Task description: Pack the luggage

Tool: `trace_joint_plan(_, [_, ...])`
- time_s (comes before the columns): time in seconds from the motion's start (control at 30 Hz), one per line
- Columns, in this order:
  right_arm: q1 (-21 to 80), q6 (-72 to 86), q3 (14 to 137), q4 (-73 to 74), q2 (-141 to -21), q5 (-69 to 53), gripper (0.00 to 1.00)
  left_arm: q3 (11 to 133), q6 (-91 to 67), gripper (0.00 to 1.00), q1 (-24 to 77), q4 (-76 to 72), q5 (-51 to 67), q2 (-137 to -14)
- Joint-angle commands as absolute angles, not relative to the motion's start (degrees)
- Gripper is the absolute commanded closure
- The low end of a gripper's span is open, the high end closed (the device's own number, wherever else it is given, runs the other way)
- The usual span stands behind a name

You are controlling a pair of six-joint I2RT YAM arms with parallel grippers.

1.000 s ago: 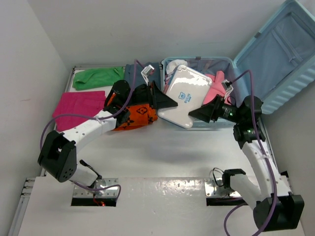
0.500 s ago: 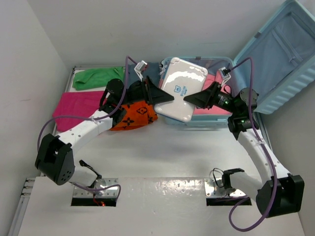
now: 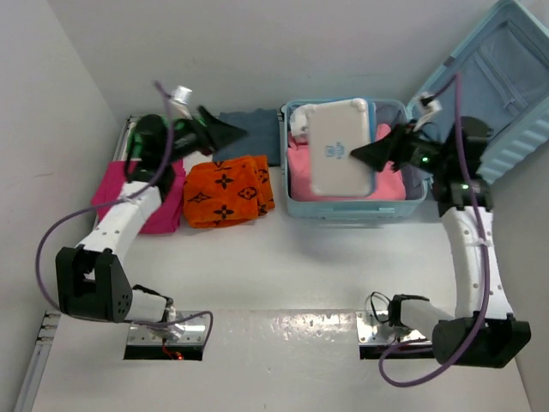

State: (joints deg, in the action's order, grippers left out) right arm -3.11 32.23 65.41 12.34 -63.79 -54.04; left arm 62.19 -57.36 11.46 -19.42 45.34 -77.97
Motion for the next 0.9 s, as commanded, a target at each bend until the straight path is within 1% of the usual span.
trace_joint_plan(0.0, [-10.52, 14.07, 75.05, 22.23, -63.02, -51.07, 1.00, 66.70, -49.49, 0.06, 1.87, -12.66, 42.62, -74.98])
trace_joint_plan(0.07, [-11.25, 11.35, 76.89, 22.94, -62.93, -48.62, 1.00, 67.32, -47.91, 0.05, -0.25, -11.51, 42.63, -74.19])
trace_joint_plan(0.1, [-11.86, 10.38, 77.51, 24.24, -62.93, -47.56, 1.00, 67.32, -47.12, 0.00, -2.09, -10.82, 43.67, -73.57])
trace_joint_plan(0.23, [-10.29, 5.46, 79.28, 26.46, -64.07, -39.47, 1.00, 67.33, -43.43, 0.00, -5.88, -8.61, 45.79, -71.73])
trace_joint_plan(0.33, [-4.15, -2.34, 75.77, 23.22, -65.65, -32.36, 1.00, 63.29, -43.42, 0.00, -7.81, -11.77, 47.72, -70.05])
trace_joint_plan(0.4, [-2.38, -4.56, 73.23, 18.93, -68.45, -28.50, 1.00, 61.36, -43.94, 0.00, -7.82, -13.26, 47.72, -68.99])
trace_joint_plan(0.47, [1.65, -6.58, 72.95, 17.50, -72.30, -25.60, 1.00, 60.12, -44.47, 0.00, -8.35, -13.88, 47.72, -68.47])
trace_joint_plan(0.53, [3.42, -8.52, 74.44, 13.46, -74.52, -22.69, 1.00, 59.42, -44.47, 0.00, -8.35, -13.89, 47.72, -68.47])
trace_joint_plan(0.57, [3.95, -10.53, 76.01, 12.40, -78.10, -21.54, 1.00, 58.81, -44.47, 0.00, -8.35, -13.89, 47.03, -68.47])
trace_joint_plan(0.63, [3.43, -12.21, 80.83, 10.81, -80.67, -21.44, 1.00, 58.28, -44.47, 0.00, -8.35, -13.89, 45.19, -69.08])
trace_joint_plan(0.73, [0.80, -16.25, 88.21, 10.72, -87.95, -23.73, 1.00, 58.27, -45.44, 0.00, -8.35, -14.41, 43.95, -71.18])
trace_joint_plan(0.77, [-1.91, -18.26, 89.81, 10.81, -90.41, -24.17, 1.00, 59.66, -45.44, 0.00, -8.35, -14.41, 43.42, -71.97])
trace_joint_plan(0.8, [-2.63, -19.15, 91.65, 11.07, -91.74, -24.87, 1.00, 60.20, -45.44, 0.00, -8.35, -14.41, 43.42, -72.85])
trace_joint_plan(0.83, [-3.16, -21.42, 96.72, 12.21, -94.11, -25.92, 1.00, 60.73, -45.96, 0.00, -8.35, -14.41, 42.90, -73.82])
trace_joint_plan(0.87, [-4.47, -23.79, 97.99, 12.13, -96.04, -26.01, 1.00, 61.95, -45.97, 0.00, -8.35, -14.41, 42.28, -75.83])
